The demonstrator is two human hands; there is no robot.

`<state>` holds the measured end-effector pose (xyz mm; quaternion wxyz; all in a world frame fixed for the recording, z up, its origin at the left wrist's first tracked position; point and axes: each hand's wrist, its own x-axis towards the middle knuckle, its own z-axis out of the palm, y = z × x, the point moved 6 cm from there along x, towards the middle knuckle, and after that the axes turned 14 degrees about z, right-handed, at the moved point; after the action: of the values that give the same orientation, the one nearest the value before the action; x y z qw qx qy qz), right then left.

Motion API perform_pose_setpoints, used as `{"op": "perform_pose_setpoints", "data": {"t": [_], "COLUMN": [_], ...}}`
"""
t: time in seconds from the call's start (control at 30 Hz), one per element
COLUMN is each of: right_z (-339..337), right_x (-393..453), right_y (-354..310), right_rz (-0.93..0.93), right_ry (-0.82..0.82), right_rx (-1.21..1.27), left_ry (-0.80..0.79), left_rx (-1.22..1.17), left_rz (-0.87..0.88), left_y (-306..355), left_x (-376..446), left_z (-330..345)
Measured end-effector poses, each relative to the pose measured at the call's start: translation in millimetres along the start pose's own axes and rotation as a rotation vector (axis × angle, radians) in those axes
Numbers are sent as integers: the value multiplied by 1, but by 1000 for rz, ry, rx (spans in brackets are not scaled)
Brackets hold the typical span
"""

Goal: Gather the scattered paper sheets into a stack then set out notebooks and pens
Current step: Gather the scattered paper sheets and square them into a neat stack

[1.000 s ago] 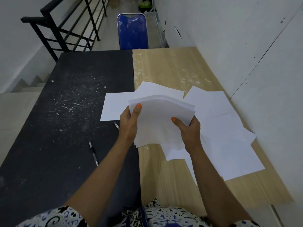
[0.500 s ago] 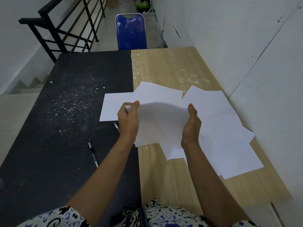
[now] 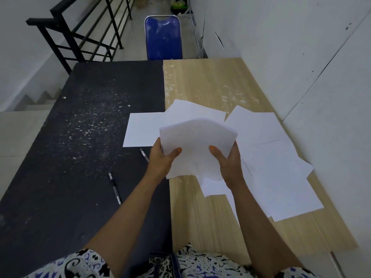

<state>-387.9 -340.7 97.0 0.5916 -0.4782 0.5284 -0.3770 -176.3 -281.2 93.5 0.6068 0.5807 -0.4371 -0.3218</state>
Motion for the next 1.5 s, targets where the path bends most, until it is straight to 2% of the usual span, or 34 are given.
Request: {"op": "perform_pose_setpoints", "data": {"t": [0.13,0.23,0.37,0.5,0.67,0.87,0.93,1.1,1.2,1.27,1.5], "right_z": [-8,-9,-7,-1,2,-7,-12,-22,-23,-23,-31], "right_x": [8,8,9,18,40,67,79,98,110,116,127], "right_y": [35,48,60,72,88,106,114,123,127,130,122], "right_rz": [148,175,193,237,336,476,520,584,590,601,592], "right_ry": [80,75,29,-12,-28,52,101,188,206,206,245], "right_rx": [-64,-79,-128,-190,-205,-76,-21,30,6,2,38], "left_ry": [-48,-47,59,17,-44,-108,-150,-173,-207,-296,-635], "left_rx": [-20,-42,-39,-76,22,216,325,923,1024,1085,1196], "left_rz": [-61,-87,-155,-283,-387,-494,-465,-407,-433,-399,48], "left_y": [-15,-22,-32,-55,-83,-116,-131,-155,-173,-183,-180], "left_x": [-2,-2,6,14,32,65,82,119,138,147,187], "left_z": [3,4,2,8,11,11,12,-11,-22,-18,50]}}
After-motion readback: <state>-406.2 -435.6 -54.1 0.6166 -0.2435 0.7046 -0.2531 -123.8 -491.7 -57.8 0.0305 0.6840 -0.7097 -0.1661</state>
